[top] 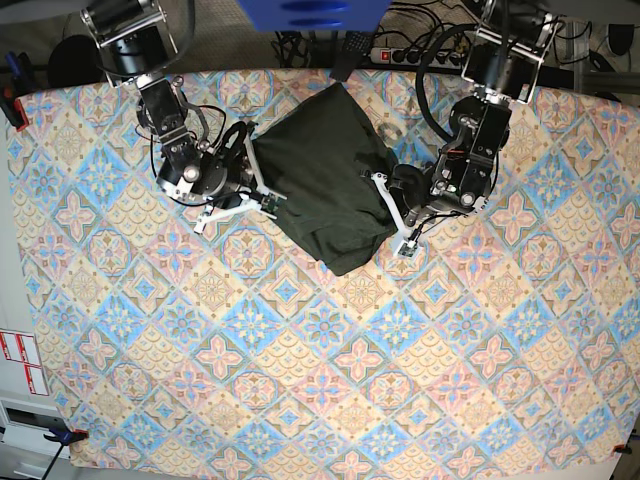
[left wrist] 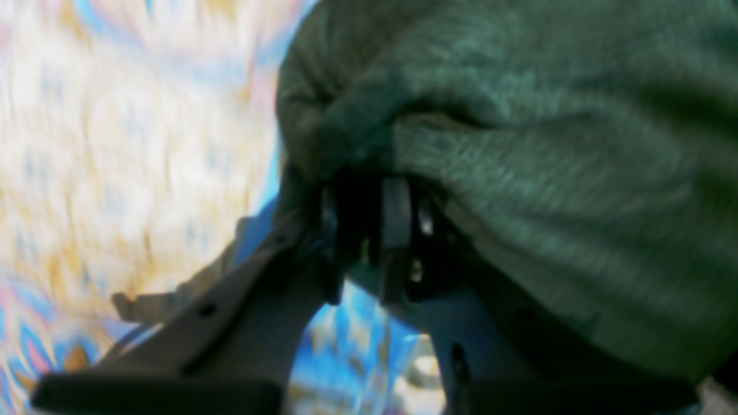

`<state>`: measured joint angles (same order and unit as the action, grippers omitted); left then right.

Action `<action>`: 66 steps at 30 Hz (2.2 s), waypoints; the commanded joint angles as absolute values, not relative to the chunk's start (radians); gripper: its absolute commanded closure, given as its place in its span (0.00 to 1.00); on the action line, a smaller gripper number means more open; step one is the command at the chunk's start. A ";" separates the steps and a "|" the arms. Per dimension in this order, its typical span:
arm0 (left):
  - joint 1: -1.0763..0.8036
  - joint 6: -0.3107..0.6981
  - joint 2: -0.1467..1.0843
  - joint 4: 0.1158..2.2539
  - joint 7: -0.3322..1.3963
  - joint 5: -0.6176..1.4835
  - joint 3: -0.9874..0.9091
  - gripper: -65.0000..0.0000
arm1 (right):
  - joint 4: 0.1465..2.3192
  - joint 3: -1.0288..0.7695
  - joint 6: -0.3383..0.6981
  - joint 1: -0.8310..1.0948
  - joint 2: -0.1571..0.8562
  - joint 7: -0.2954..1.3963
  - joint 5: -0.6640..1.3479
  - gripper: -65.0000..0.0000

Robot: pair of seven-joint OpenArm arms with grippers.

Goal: Fold the T-shirt properly
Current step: 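Press the folded bundle with both grippers and release the left gripper, then drag the folded shirt with the right gripper toward the right arm's side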

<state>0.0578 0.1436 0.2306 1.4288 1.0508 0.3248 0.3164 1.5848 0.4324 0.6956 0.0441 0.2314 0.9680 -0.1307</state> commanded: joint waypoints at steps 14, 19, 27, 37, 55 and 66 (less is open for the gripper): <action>0.186 0.143 0.110 1.400 0.955 0.183 0.389 0.89 | 1.827 0.349 0.698 0.128 0.246 0.970 -0.128 0.88; 0.140 0.143 0.166 1.419 0.949 0.183 0.243 0.89 | 1.839 0.366 0.698 0.139 0.242 0.970 -0.127 0.88; -0.004 0.143 0.216 1.603 0.951 0.189 -0.039 0.89 | 1.831 0.440 0.698 0.131 0.151 0.970 -0.127 0.88; -0.203 0.145 0.211 1.844 0.952 0.193 -0.117 0.89 | 1.704 0.498 0.698 0.051 0.001 0.972 -0.127 0.88; -0.298 0.145 0.176 1.876 0.957 0.305 -0.114 0.89 | 1.302 0.489 0.698 -0.016 -0.084 0.905 -0.130 0.95; -0.320 0.145 0.176 1.876 0.958 0.312 -0.113 0.89 | 1.130 0.314 0.698 -0.065 -0.085 0.886 -0.131 0.95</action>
<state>-0.3241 0.1440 0.1692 1.8572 0.9756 0.3077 -0.1127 1.1446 0.3206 0.7517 -0.0681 -0.1005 0.7971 -0.0193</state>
